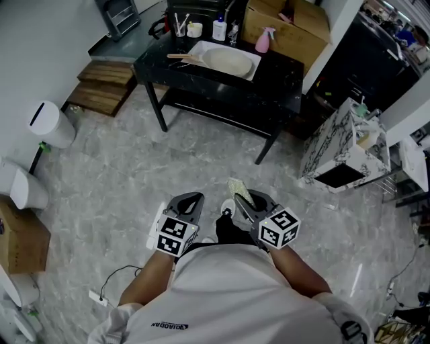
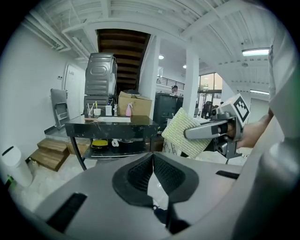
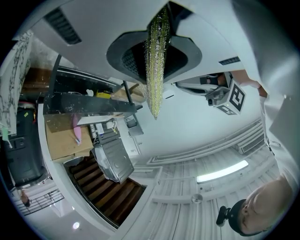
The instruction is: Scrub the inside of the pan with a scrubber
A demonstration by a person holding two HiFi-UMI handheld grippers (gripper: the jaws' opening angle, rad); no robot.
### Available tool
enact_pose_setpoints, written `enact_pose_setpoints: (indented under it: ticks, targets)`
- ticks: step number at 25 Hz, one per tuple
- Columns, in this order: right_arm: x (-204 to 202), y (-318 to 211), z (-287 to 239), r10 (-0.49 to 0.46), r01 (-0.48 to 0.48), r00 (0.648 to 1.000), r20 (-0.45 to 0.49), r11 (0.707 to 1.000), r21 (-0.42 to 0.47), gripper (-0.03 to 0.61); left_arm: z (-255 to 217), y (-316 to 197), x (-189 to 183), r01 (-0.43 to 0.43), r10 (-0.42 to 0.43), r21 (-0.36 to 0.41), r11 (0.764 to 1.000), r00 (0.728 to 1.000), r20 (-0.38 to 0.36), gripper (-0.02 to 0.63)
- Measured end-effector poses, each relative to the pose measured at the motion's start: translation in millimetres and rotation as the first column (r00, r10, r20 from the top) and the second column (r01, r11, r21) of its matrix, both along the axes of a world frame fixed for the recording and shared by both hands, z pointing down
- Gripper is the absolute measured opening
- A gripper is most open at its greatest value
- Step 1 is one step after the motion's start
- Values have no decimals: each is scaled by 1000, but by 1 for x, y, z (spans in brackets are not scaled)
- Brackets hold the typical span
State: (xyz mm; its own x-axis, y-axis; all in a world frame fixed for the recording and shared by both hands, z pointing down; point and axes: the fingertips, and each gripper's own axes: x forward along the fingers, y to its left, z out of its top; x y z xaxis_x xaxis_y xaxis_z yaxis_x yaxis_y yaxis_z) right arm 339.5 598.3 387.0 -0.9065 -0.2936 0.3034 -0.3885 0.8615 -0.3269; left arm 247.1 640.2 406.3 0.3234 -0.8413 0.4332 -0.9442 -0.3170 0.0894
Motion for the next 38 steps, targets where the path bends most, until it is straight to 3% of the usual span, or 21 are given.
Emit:
enact_pose_setpoints:
  ticks: [3, 13, 21, 26, 32, 38]
  targets:
    - [-7, -8, 2, -4, 4, 1000, 3, 1000, -3, 77, -3, -6, -7, 14, -14, 1, 1000, 999, -39, 15]
    - [-54, -61, 8, -31, 31, 999, 24, 999, 19, 77, 12, -44, -56, 62, -62, -34, 998, 998, -20, 15]
    - [-77, -160, 8, 16, -16, 999, 42, 1000, 15, 77, 0, -145, -86, 50, -51, -16, 999, 999, -7, 15]
    - [-97, -224, 0, 2, -4, 999, 41, 999, 42, 77, -11, -210, -96, 39, -39, -17, 999, 999, 5, 15]
    - [-116, -300, -11, -14, 9, 995, 103, 999, 50, 77, -16, -286, -115, 45, -45, -17, 999, 999, 27, 15]
    - [-116, -362, 0, 4, -7, 998, 69, 998, 55, 77, -13, -352, -120, 36, -35, -15, 999, 999, 27, 15]
